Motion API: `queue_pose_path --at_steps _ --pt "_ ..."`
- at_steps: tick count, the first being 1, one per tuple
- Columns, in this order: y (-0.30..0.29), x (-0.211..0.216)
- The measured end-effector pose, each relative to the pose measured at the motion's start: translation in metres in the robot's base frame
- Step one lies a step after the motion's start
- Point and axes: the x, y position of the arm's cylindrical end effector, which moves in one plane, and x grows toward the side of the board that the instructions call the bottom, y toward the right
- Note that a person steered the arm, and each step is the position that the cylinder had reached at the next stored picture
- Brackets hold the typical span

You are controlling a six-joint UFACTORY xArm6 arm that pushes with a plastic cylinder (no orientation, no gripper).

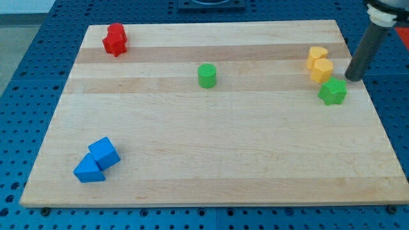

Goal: Place the hexagon near to the green circle

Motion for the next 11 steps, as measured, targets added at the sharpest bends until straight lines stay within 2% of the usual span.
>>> queue_pose_path --at_steps 2,6,9,11 --pt "-0.023 -0.008" --pt "-0.115 -0.006" --pt "-0.191 -0.044" --pt "-0.267 -0.046"
